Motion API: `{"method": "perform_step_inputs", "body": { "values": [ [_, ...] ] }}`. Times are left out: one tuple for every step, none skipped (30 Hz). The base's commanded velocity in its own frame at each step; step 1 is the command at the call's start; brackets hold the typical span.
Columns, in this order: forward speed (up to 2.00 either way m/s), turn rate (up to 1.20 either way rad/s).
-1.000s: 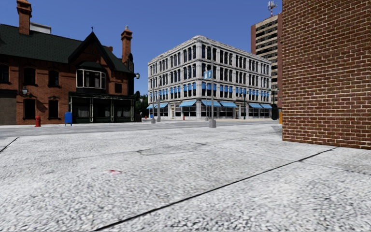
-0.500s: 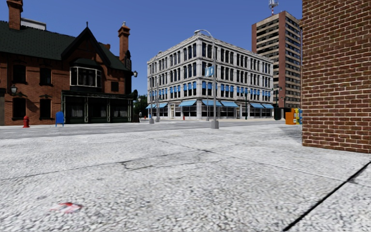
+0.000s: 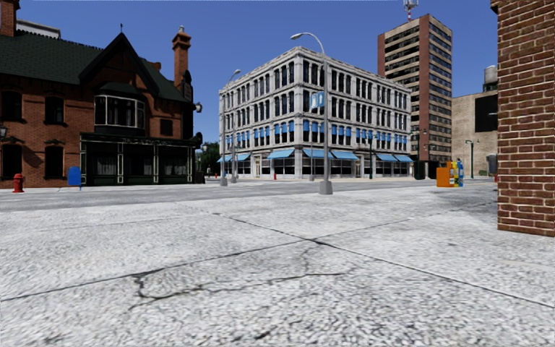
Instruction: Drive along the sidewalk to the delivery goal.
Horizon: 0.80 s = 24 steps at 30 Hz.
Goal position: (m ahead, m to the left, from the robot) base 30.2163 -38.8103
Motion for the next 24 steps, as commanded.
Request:
{"method": "perform_step_inputs", "body": {
  "values": [
    [2.0,0.0],
    [2.0,0.0],
    [2.0,0.0],
    [2.0,0.0],
    [2.0,0.0],
    [2.0,0.0],
    [2.0,0.0],
    [2.0,0.0],
    [2.0,0.0],
    [2.0,0.0],
    [2.0,0.0],
    [2.0,0.0],
    [2.0,0.0],
    [2.0,0.0],
    [2.0,0.0],
    [2.0,0.0],
    [2.0,0.0],
    [2.0,0.0],
    [2.0,0.0],
    [2.0,0.0],
    [2.0,0.0],
    [2.0,0.0],
    [2.0,0.0],
    [2.0,-0.12]
  ]
}}
